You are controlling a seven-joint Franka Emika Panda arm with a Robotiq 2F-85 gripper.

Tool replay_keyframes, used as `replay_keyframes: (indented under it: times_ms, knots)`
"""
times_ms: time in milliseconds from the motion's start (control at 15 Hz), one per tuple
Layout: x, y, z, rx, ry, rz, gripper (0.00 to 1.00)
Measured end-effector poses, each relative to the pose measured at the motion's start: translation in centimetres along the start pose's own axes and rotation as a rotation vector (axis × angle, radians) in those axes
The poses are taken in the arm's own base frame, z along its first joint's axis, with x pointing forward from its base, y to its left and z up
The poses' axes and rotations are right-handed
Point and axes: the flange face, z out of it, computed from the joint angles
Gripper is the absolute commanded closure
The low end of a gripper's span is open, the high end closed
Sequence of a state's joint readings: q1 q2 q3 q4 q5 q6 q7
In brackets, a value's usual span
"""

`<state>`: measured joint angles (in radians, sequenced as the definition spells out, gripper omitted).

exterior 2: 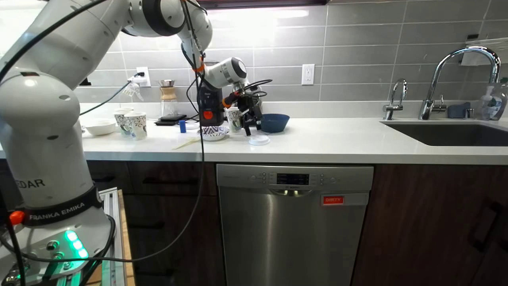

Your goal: Move the coffee cup lid to the right

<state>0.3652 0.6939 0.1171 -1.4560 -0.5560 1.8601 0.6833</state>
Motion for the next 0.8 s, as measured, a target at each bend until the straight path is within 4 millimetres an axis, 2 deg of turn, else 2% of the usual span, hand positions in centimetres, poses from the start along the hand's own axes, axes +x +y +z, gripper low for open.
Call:
replay_keyframes:
  times_ms: [133, 267, 533, 800]
  knots:
    - [0.4, 0.7, -0.9, 0.073, 0.001, 0.024, 0.00]
    - [0.8, 2.5, -2.0, 0.132, -0.009, 0.047, 0.00]
    - [0.2, 8.5, -3.5, 0.231, -0.043, 0.087, 0.00]
    - [-1.9, 13.9, -5.2, 0.337, 0.038, 0.025, 0.00]
